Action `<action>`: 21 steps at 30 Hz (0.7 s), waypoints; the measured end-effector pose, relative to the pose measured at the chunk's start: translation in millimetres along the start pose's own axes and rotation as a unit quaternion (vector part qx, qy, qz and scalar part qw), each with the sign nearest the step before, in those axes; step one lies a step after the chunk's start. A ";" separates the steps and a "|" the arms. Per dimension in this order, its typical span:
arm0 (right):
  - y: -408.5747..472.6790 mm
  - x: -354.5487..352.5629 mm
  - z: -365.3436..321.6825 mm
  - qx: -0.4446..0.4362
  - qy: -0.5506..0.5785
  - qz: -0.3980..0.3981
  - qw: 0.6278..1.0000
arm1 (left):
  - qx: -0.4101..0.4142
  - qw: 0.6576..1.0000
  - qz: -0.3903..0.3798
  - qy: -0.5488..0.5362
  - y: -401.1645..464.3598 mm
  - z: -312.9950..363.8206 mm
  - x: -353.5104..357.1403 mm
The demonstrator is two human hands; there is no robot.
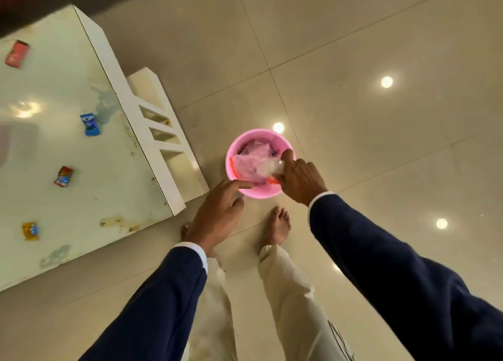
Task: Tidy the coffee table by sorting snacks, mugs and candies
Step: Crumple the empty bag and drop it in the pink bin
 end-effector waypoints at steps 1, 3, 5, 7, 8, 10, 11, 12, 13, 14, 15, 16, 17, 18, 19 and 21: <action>13.3 4.0 4.3 0.002 0.014 -0.004 1.000 | -0.001 1.000 0.008 0.009 1.2 -9.9 -4.2; 36.8 15.2 6.8 -0.020 0.013 -0.020 1.000 | -0.014 1.000 0.009 0.012 3.4 -28.6 -5.8; 54.8 34.4 9.6 -0.046 -0.036 -0.045 0.997 | -0.021 1.000 0.010 0.007 5.2 -46.2 -1.7; 70.6 59.2 14.0 -0.059 -0.059 -0.075 0.994 | -0.018 1.000 0.008 -0.015 8.3 -58.7 3.8; 76.9 71.2 14.8 -0.066 -0.062 -0.088 0.992 | -0.015 1.000 0.006 -0.027 9.7 -63.7 7.2; 86.9 86.2 13.7 -0.071 -0.069 -0.091 0.991 | -0.013 0.999 0.009 -0.050 10.4 -73.2 12.9; 92.1 90.8 13.6 -0.070 -0.077 -0.081 0.991 | -0.016 0.998 0.012 -0.062 10.0 -78.8 15.5; 96.7 94.1 14.3 -0.070 -0.094 -0.067 0.991 | -0.018 0.997 0.016 -0.072 8.9 -82.9 17.7; 100.5 97.9 16.2 -0.065 -0.118 -0.056 0.989 | -0.020 0.996 0.018 -0.081 7.5 -86.6 20.2; 102.9 101.8 19.5 -0.053 -0.138 -0.052 0.988 | -0.023 0.996 0.017 -0.085 5.6 -89.3 22.9; 104.2 106.2 24.1 -0.034 -0.151 -0.061 0.986 | -0.023 0.996 0.013 -0.087 3.9 -90.0 25.3; 103.9 111.7 28.7 -0.014 -0.160 -0.083 0.984 | -0.023 0.996 0.009 -0.086 2.8 -90.3 26.8; 101.7 116.8 32.4 0.002 -0.172 -0.112 0.979 | -0.024 0.996 0.006 -0.084 2.1 -90.1 26.9; 98.7 120.1 33.7 0.008 -0.190 -0.137 0.972 | -0.024 0.996 0.005 -0.081 1.8 -88.7 25.4; 95.2 121.4 33.3 0.007 -0.210 -0.154 0.966 | -0.022 0.997 0.005 -0.073 1.4 -87.3 23.3; 87.2 113.0 27.4 -0.002 -0.227 -0.149 0.962 | -0.012 0.999 0.011 -0.027 0.8 -81.5 17.0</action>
Point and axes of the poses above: each hand's wrist, its own y-axis towards the middle knuckle, its own x-axis out of the palm, z = x × y, the point moved 9 cm from there along y, towards the middle knuckle, and after that the axes turned 10 degrees about y, right-handed, at the moved point
